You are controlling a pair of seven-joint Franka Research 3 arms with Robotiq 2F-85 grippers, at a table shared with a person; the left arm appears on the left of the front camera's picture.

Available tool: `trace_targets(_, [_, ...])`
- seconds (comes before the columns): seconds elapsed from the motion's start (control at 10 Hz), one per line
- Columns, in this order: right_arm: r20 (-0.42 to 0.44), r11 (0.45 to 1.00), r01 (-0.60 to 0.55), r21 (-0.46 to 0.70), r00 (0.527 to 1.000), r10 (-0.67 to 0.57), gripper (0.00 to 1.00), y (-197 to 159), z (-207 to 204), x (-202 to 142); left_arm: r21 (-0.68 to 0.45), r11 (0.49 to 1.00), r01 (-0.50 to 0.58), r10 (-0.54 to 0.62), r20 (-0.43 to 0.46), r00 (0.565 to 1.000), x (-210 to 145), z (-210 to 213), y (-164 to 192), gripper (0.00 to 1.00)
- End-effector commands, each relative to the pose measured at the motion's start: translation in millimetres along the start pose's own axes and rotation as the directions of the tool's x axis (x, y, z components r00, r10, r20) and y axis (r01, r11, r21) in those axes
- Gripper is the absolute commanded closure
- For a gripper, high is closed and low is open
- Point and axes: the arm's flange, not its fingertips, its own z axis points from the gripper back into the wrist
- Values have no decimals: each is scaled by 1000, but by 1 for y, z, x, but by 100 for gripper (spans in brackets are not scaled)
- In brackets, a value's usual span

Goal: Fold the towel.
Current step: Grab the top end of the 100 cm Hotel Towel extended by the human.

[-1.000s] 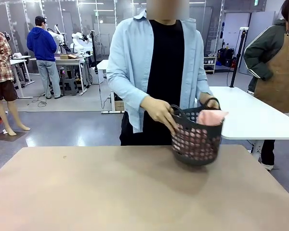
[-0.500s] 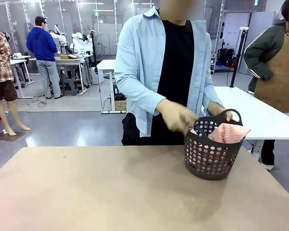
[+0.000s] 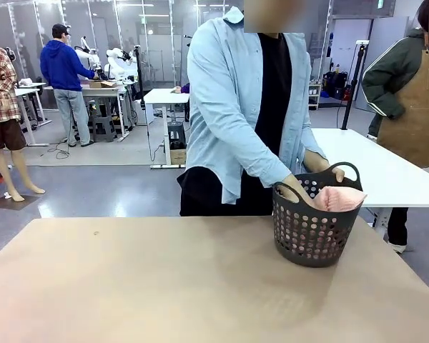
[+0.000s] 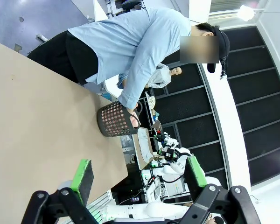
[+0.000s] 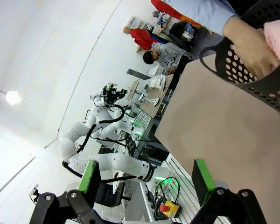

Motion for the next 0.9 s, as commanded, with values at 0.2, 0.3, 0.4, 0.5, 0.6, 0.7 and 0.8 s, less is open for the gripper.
trace_targets(0.2, [5,1000,-3,-4,1000,3,0,1,0,1,2,1000,6,-6,10,1000,1,-1,-1,0])
trace_targets(0.3, [5,1000,-3,-4,1000,3,0,1,0,1,2,1000,6,-6,10,1000,1,-1,-1,0])
trace_targets(0.4, [5,1000,-3,-4,1000,3,0,1,0,1,2,1000,6,-6,10,1000,1,-1,-1,0])
trace_targets(0.5, [5,1000,-3,-4,1000,3,0,1,0,1,2,1000,6,-6,10,1000,1,-1,-1,0])
trace_targets(0.6, [5,1000,-3,-4,1000,3,0,1,0,1,2,1000,6,-6,10,1000,1,-1,-1,0])
trace_targets(0.7, [5,1000,-3,-4,1000,3,0,1,0,1,2,1000,6,-6,10,1000,1,-1,-1,0])
trace_targets(0.8, [5,1000,-3,-4,1000,3,0,1,0,1,2,1000,6,-6,10,1000,1,-1,-1,0])
